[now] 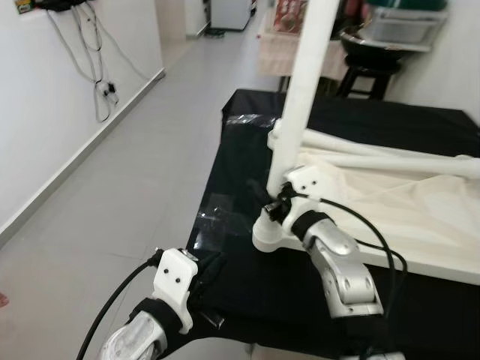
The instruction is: Building children table
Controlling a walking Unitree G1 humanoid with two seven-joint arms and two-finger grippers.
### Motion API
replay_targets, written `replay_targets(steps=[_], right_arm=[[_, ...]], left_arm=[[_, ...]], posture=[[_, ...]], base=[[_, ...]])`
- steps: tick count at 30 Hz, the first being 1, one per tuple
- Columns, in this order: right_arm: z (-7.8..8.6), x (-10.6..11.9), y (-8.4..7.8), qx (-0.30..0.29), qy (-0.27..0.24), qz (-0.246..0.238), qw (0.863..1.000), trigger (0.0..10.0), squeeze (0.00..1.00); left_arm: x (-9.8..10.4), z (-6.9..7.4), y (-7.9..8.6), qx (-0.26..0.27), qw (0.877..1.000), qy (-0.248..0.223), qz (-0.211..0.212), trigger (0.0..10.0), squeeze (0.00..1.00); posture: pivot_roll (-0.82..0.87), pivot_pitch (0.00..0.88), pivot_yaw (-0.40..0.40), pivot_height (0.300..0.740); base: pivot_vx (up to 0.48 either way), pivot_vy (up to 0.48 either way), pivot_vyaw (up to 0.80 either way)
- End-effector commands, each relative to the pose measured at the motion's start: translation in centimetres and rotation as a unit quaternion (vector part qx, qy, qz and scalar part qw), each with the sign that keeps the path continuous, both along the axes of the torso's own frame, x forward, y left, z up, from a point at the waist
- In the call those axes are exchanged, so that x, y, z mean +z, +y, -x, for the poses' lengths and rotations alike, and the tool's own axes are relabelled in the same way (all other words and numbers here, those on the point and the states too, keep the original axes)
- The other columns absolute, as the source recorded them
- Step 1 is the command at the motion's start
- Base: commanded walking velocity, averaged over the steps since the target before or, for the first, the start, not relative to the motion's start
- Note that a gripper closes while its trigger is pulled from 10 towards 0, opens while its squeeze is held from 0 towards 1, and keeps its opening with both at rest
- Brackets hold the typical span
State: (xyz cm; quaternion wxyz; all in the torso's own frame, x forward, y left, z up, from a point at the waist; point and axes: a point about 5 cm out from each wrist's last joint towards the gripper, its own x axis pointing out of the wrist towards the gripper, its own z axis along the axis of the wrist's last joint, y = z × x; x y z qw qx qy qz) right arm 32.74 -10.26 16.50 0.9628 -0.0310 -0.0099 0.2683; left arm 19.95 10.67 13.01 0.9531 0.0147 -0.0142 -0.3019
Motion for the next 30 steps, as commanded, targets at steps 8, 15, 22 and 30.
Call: replay_targets(steps=[8, 15, 22, 30], right_arm=[[-0.4, 0.4, 0.2, 0.112, 0.04, 0.008, 0.993, 10.0, 1.0], [-1.7, 2.9, -1.3, 0.237, -0.001, 0.046, 0.97, 10.0, 0.0], [-3.9, 3.8, -2.3, 0.301, 0.027, 0.055, 0.952, 10.0, 0.0], [-5.0, 3.5, -3.2, 0.281, 0.046, 0.043, 0.958, 0.0, 0.0]], left_arm=[[-0.4, -0.1, -0.1, 0.002, 1.0, 0.009, -0.001, 10.0, 0.0], [-0.4, -0.2, -0.3, -0.004, 1.0, 0.01, 0.0, 10.0, 0.0], [-0.6, -0.3, -0.3, -0.002, 1.0, 0.01, 0.0, 10.0, 0.0], [-0.6, -0.1, -0.4, -0.002, 1.0, 0.011, 0.0, 10.0, 0.0]], posture=[[0.03, 0.067, -0.065, 0.74], [0.04, 0.06, -0.071, 0.74], [0.06, 0.048, -0.078, 0.74], [0.07, 0.051, -0.084, 0.74]], base=[[0.0, 0.0, 0.0], [0.0, 0.0, 0.0], [0.0, 0.0, 0.0], [0.0, 0.0, 0.0]])
